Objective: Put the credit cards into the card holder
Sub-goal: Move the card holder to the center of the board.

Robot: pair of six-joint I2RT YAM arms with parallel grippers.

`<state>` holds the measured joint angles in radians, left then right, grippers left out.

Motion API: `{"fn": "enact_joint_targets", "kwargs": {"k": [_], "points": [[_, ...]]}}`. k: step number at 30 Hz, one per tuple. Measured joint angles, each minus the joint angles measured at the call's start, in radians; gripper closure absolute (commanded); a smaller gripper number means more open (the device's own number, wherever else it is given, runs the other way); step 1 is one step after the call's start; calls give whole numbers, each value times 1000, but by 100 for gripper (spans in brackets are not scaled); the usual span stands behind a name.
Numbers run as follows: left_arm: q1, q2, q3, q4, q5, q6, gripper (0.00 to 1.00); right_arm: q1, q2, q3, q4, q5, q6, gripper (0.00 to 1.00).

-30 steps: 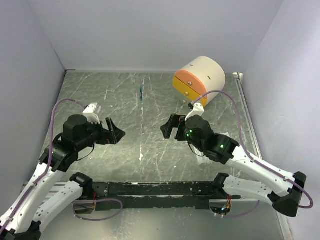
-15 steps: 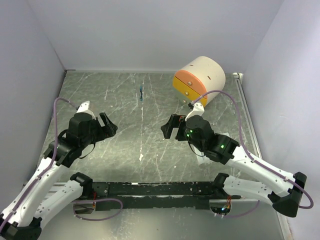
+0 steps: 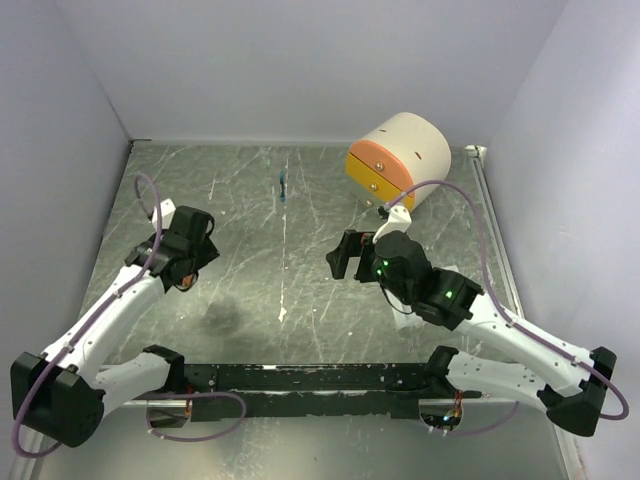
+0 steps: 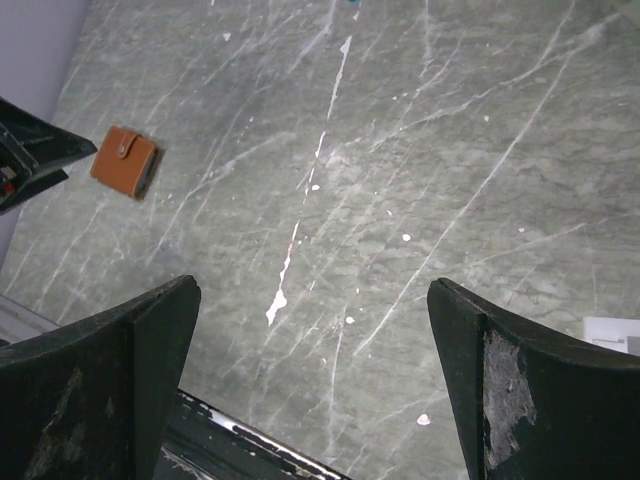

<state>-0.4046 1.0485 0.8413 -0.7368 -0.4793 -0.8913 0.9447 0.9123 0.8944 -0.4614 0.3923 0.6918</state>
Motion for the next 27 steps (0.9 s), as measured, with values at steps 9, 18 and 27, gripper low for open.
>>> {"fn": "enact_joint_targets", "kwargs": {"k": [9,18,27], "points": [[258,140,3,64,58,-27,30,-1,-79,0,1,3,-21,0],[446,277,3,145,91,-85,28,-1,-87,0,-1,3,-33,0],[599,413,3,248,230,-84,26,-1,-89,21,-42,18,-51,0]]}}
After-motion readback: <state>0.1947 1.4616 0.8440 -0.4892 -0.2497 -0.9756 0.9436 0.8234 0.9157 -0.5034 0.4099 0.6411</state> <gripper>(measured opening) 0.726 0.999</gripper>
